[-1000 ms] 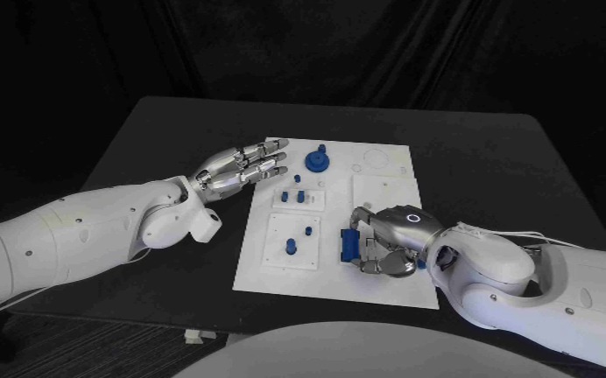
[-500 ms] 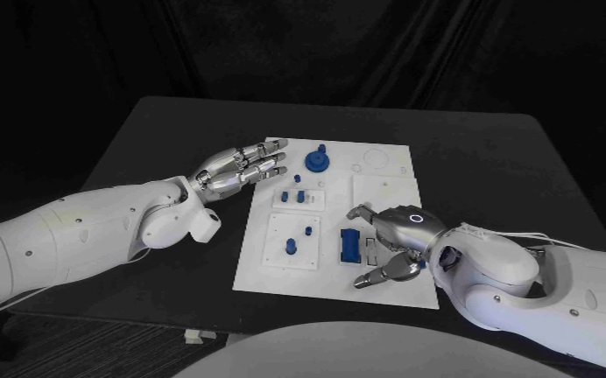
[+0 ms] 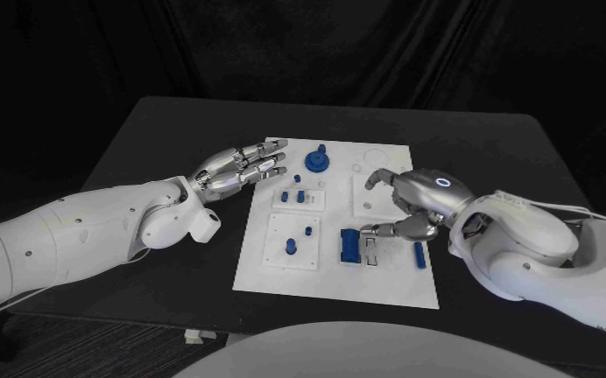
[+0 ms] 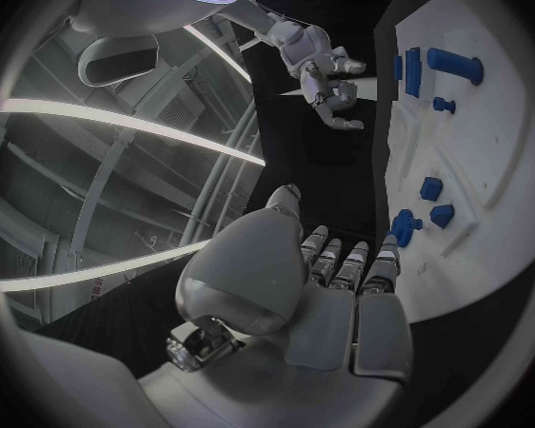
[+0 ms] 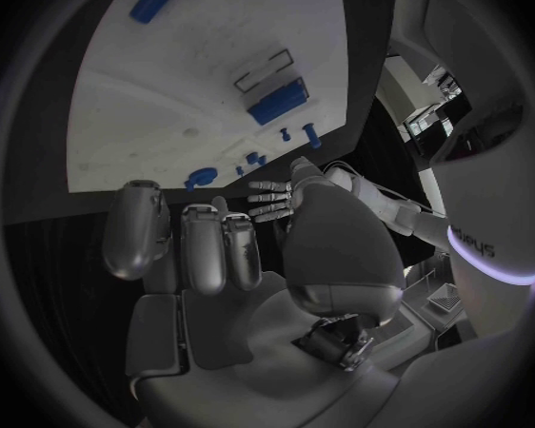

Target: Assemble the parts on the task board

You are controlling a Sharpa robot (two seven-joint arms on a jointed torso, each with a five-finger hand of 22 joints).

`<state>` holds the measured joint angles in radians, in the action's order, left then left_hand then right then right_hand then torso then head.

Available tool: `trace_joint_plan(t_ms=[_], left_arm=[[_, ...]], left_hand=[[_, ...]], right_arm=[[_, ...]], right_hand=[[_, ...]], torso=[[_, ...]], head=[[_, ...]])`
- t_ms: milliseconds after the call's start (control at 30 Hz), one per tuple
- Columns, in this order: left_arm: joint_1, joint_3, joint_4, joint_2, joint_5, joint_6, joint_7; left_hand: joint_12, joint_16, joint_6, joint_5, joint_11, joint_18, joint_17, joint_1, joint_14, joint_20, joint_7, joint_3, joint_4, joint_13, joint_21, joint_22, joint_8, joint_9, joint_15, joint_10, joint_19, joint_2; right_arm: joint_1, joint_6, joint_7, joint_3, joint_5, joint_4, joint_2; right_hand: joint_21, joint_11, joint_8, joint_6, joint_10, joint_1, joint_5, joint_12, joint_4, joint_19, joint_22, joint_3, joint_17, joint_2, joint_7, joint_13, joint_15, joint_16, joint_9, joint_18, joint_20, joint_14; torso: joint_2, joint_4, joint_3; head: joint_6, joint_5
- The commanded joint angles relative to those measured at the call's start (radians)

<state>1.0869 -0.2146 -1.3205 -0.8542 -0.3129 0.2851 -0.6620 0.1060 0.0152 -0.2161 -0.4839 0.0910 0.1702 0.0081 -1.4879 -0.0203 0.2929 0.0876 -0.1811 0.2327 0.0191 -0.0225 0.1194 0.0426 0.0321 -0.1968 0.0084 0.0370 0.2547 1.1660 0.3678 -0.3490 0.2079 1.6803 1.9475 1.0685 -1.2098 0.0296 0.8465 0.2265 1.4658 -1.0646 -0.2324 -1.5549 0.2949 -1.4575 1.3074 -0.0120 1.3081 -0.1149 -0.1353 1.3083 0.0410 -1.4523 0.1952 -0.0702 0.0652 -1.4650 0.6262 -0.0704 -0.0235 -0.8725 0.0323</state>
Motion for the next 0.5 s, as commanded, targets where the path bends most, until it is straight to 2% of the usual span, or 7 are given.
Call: trace_joint_plan(t_ms=[33, 100, 167, 233, 267, 367, 500], left_arm=[[-0.001, 0.001, -0.003, 0.001, 0.003, -0.029, -0.067], [-0.001, 0.001, -0.005, 0.001, 0.003, -0.046, -0.089], [-0.001, 0.001, -0.007, 0.0, 0.003, -0.062, -0.11], [-0.001, 0.001, -0.008, 0.001, 0.003, -0.077, -0.13], [-0.001, 0.001, -0.008, 0.002, 0.003, -0.088, -0.144], [-0.001, 0.001, -0.009, 0.005, 0.002, -0.117, -0.179], [-0.001, 0.001, -0.01, 0.005, -0.037, -0.169, -0.222]], left_hand=[[0.015, 0.002, -0.012, -0.005, 0.006, -0.001, 0.0, 0.0, 0.004, -0.003, 0.006, 0.003, -0.003, 0.003, -0.004, -0.006, 0.007, 0.002, 0.027, 0.01, 0.006, -0.013], [0.023, 0.001, -0.024, -0.009, 0.009, 0.002, -0.001, 0.002, 0.006, -0.006, 0.007, 0.0, -0.003, 0.004, -0.001, -0.013, 0.011, 0.003, 0.042, 0.013, 0.003, -0.019], [0.031, -0.003, -0.037, -0.018, 0.01, 0.006, -0.002, 0.004, 0.01, -0.011, 0.008, -0.005, 0.0, 0.005, 0.002, -0.023, 0.017, 0.005, 0.063, 0.016, -0.002, -0.026], [0.034, -0.004, -0.041, -0.019, 0.011, 0.007, -0.003, 0.006, 0.012, -0.016, 0.007, -0.008, 0.004, 0.005, 0.004, -0.031, 0.019, 0.005, 0.071, 0.017, -0.006, -0.029], [0.037, -0.006, -0.043, -0.019, 0.01, 0.008, -0.004, 0.008, 0.013, -0.018, 0.008, -0.01, 0.006, 0.005, 0.006, -0.035, 0.021, 0.005, 0.075, 0.018, -0.008, -0.031], [0.053, -0.009, -0.064, -0.009, 0.004, 0.01, -0.005, 0.021, 0.016, -0.04, 0.006, -0.028, 0.051, 0.007, 0.011, -0.059, 0.032, 0.007, 0.092, 0.024, -0.019, -0.037], [0.059, -0.015, -0.074, 0.027, -0.009, 0.012, -0.008, 0.047, 0.02, -0.08, -0.002, -0.053, 0.061, 0.007, 0.015, -0.084, 0.031, 0.006, 0.119, 0.027, -0.03, -0.033]], right_arm=[[0.051, -0.032, -0.025, 0.0, -0.237, -0.018, 0.014], [0.079, -0.082, -0.05, 0.0, -0.293, -0.032, 0.02], [0.098, -0.139, -0.076, 0.0, -0.343, -0.05, 0.023], [0.109, -0.18, -0.096, 0.0, -0.386, -0.071, 0.02], [0.114, -0.204, -0.107, 0.0, -0.41, -0.086, 0.016], [0.122, -0.261, -0.136, 0.0, -0.45, -0.119, 0.004], [0.126, -0.342, -0.182, 0.0, -0.477, -0.146, -0.006]], right_hand=[[-0.018, 0.009, 0.035, 0.146, 0.105, -0.008, -0.033, -0.016, -0.006, -0.011, 0.168, -0.011, 0.028, 0.041, 0.01, 0.262, -0.006, -0.011, 0.004, -0.002, 0.004, -0.064], [-0.022, 0.008, 0.031, 0.176, 0.105, -0.008, -0.033, -0.016, -0.007, -0.013, 0.169, -0.007, 0.031, 0.046, 0.013, 0.262, -0.005, -0.013, 0.001, -0.001, 0.004, -0.064], [-0.037, -0.007, 0.046, 0.345, 0.105, 0.004, -0.045, -0.016, -0.008, -0.017, 0.173, 0.003, 0.029, 0.057, 0.035, 0.262, 0.006, -0.013, 0.007, 0.001, -0.002, -0.064], [-0.034, -0.019, 0.01, 0.416, 0.105, 0.033, -0.014, -0.016, -0.006, -0.015, 0.172, 0.018, 0.021, 0.061, 0.049, 0.262, 0.017, -0.01, -0.003, 0.0, -0.013, -0.062], [-0.03, -0.026, -0.021, 0.451, 0.105, 0.069, 0.051, -0.016, -0.019, -0.013, 0.171, 0.031, 0.014, 0.066, 0.054, 0.262, 0.021, -0.006, -0.009, -0.001, -0.019, -0.06], [-0.013, -0.04, -0.052, 0.56, 0.105, 0.095, 0.115, -0.016, -0.008, -0.006, 0.166, 0.039, 0.004, 0.071, 0.073, 0.262, 0.034, 0.0, -0.01, -0.004, -0.029, -0.058], [-0.002, -0.061, -0.133, 0.682, 0.105, 0.102, 0.101, -0.016, -0.005, -0.003, 0.163, 0.041, -0.017, 0.084, 0.096, 0.262, 0.052, 0.013, -0.006, -0.006, -0.046, -0.055]], torso=[[0.0, -0.0005, -0.0001], [0.0, 0.0001, 0.0001], [0.0, -0.0005, -0.0002], [0.0, -0.001, -0.0005], [0.0, -0.0008, -0.0005], [0.0, 0.0, -0.0002], [0.0, -0.0006, -0.0002]], head=[[0.0, 0.001], [0.0, 0.001], [0.0, 0.0], [0.0, -0.003], [0.0, -0.005], [0.0, -0.005], [0.0, -0.005]])
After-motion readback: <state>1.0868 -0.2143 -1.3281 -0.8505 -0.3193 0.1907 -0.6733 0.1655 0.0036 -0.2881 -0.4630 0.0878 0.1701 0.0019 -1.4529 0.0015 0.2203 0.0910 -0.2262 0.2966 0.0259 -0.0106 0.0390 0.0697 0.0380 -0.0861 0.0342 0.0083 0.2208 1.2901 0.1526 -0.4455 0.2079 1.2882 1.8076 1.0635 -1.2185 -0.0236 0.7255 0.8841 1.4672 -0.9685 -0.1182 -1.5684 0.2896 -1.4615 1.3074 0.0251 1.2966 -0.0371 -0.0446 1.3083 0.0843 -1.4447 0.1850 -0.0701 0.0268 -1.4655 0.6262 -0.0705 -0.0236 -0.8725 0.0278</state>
